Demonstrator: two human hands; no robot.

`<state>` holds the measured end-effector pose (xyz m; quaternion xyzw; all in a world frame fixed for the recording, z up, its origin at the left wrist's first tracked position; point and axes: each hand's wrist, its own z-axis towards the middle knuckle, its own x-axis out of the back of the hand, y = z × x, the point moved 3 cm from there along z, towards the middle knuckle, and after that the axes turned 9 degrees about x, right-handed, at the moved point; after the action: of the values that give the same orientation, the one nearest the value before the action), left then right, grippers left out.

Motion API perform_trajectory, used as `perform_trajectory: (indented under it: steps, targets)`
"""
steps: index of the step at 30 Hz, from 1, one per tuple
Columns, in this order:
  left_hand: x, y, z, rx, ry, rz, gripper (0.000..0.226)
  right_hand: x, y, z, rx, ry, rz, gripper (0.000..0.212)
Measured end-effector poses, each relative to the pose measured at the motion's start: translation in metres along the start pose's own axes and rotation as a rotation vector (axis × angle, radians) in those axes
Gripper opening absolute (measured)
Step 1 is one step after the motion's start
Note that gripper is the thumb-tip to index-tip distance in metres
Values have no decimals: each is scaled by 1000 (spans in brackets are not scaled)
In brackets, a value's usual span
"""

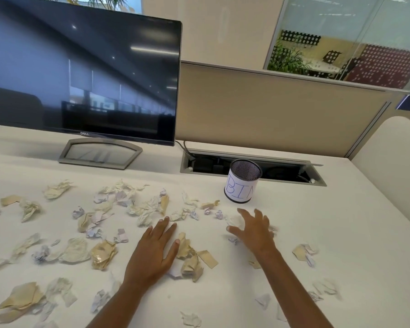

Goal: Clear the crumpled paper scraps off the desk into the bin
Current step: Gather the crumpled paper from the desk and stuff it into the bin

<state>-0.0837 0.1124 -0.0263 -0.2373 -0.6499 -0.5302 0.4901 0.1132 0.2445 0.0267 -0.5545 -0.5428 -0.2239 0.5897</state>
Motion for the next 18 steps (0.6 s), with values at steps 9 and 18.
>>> perform_trajectory:
  steps: [9, 18]
  targets:
    - [0, 1, -1, 10, -11, 10, 68, -10, -4, -2, 169, 118, 21, 29]
    - [-3, -1, -1, -14, 24, 6, 55, 81, -17, 27, 249, 593, 420, 18]
